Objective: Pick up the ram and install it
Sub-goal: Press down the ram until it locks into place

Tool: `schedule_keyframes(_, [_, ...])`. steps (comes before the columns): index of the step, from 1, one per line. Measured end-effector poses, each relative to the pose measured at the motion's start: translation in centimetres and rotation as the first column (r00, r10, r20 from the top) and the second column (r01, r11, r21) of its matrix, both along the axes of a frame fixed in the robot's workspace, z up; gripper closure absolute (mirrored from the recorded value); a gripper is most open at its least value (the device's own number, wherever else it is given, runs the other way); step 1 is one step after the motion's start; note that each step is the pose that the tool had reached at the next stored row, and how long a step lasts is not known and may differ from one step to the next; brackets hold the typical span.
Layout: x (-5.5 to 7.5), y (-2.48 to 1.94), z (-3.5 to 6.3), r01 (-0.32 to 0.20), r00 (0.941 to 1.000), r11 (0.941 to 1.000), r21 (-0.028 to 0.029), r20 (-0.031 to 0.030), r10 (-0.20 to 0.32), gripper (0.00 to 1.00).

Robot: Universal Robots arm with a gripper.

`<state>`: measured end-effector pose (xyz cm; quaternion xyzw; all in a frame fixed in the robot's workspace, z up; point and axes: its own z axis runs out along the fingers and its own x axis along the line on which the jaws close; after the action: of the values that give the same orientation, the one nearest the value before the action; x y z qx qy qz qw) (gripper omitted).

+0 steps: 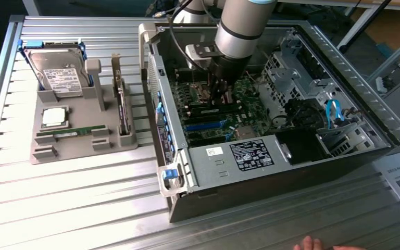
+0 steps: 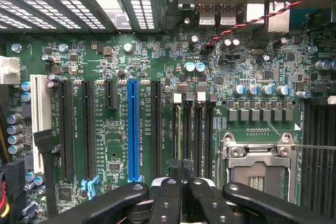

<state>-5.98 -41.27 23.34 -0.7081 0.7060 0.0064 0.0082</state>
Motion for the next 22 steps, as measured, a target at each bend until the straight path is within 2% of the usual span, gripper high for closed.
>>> schedule_keyframes(22, [-0.02,-0.01,-0.52,0.0,1.0,1.0,-0.0003,0.0,0.0,0.9])
